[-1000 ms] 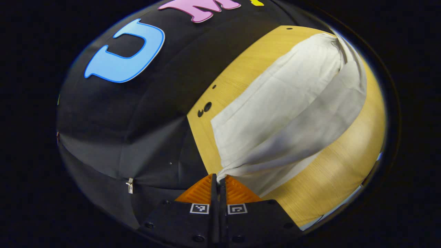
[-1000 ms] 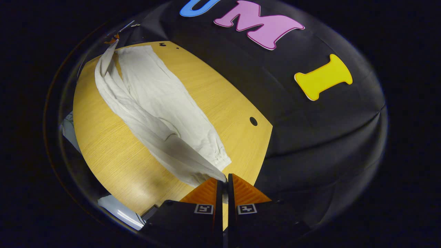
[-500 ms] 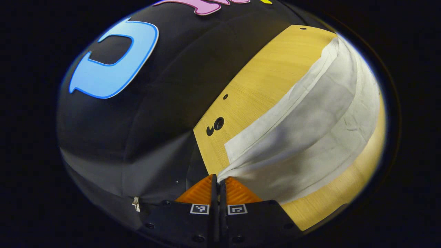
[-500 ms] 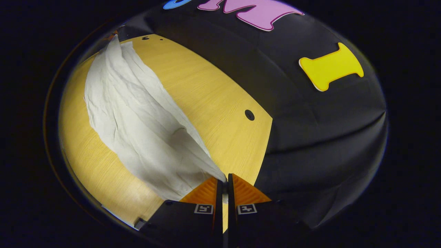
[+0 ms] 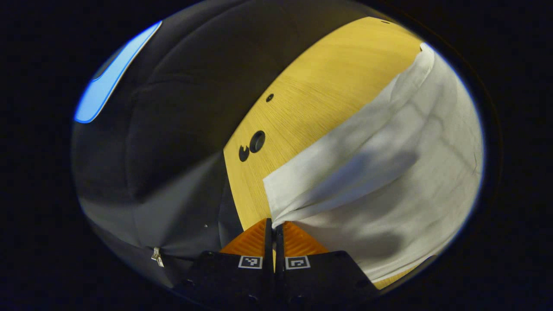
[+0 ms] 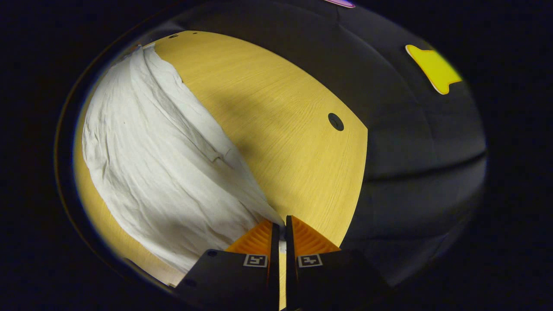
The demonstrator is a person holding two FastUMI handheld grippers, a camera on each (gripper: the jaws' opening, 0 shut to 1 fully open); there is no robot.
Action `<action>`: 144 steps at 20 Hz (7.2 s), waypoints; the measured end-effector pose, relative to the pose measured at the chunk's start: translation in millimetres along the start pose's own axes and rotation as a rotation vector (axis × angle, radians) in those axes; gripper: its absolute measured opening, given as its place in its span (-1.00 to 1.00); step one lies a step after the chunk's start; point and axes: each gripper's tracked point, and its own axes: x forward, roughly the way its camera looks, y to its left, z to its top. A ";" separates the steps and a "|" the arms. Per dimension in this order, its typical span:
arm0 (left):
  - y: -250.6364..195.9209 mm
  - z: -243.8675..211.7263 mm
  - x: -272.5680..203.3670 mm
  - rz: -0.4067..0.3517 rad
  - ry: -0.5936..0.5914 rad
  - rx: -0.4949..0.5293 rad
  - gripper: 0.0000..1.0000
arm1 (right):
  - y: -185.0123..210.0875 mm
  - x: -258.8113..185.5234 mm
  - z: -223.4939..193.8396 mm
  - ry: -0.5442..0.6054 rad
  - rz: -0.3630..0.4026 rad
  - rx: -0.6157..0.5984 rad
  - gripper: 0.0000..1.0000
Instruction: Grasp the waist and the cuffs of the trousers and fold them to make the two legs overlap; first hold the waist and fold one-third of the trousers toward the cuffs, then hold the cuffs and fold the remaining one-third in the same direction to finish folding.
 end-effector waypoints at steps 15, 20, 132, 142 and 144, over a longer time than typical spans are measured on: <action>-13.4 -27.0 -1.3 -0.084 0.052 0.027 0.14 | -26.5 -19.5 -13.2 -0.054 -0.064 0.235 0.33; 2.8 -42.0 -28.8 -0.045 0.030 0.034 0.94 | -46.6 -59.0 -22.4 -0.141 -0.163 0.341 0.65; -68.7 22.4 -159.6 -0.567 -0.552 -1.863 -0.89 | 203.7 -193.2 184.2 -0.611 0.599 1.368 0.09; -113.7 186.9 -290.1 -0.536 -0.779 -1.336 -0.89 | 115.6 -221.1 110.7 -0.681 0.548 1.408 0.08; -138.7 217.7 -309.2 -0.535 -0.801 -1.228 -0.89 | 96.1 -221.2 86.8 -0.680 0.523 1.412 0.08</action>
